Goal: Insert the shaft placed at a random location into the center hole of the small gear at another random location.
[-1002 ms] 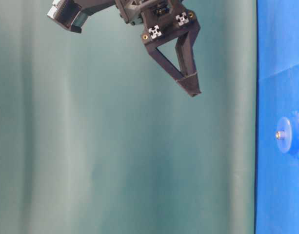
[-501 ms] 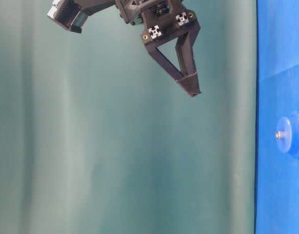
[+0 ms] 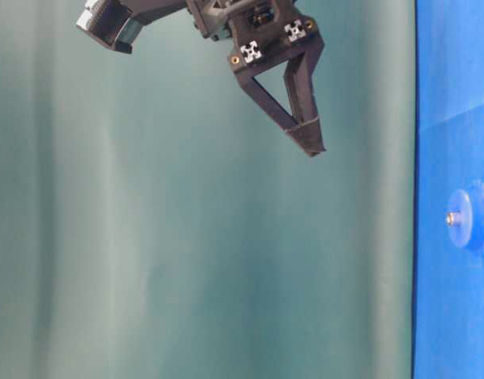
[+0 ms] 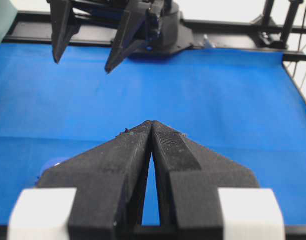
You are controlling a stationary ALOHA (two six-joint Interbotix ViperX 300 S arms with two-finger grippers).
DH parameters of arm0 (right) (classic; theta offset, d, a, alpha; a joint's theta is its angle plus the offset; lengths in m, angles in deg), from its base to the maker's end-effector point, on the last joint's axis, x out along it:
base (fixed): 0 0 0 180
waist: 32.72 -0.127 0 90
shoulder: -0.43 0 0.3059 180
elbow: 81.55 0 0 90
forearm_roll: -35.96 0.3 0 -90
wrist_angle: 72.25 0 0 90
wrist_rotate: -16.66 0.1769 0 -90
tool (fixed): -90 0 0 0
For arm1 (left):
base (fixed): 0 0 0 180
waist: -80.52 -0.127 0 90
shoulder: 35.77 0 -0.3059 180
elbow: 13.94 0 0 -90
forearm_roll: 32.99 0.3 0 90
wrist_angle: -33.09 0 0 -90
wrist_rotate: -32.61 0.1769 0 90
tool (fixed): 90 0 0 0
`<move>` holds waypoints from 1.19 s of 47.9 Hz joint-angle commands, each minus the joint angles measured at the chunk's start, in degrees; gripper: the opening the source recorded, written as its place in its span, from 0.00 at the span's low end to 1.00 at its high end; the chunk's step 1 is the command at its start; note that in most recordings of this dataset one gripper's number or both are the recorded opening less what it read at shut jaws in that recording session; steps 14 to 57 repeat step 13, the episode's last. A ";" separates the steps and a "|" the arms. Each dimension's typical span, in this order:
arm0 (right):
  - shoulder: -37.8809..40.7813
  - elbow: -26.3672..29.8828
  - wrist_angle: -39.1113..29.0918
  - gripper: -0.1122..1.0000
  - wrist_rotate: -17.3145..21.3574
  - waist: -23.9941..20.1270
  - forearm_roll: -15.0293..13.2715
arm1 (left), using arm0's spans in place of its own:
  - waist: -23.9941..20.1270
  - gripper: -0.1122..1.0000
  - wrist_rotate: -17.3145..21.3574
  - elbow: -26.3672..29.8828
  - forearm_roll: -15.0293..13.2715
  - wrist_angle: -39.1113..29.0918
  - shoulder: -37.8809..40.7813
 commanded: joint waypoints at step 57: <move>-1.05 0.53 0.18 0.87 0.09 -0.18 0.00 | 0.09 0.12 0.09 0.44 -0.09 0.18 -0.44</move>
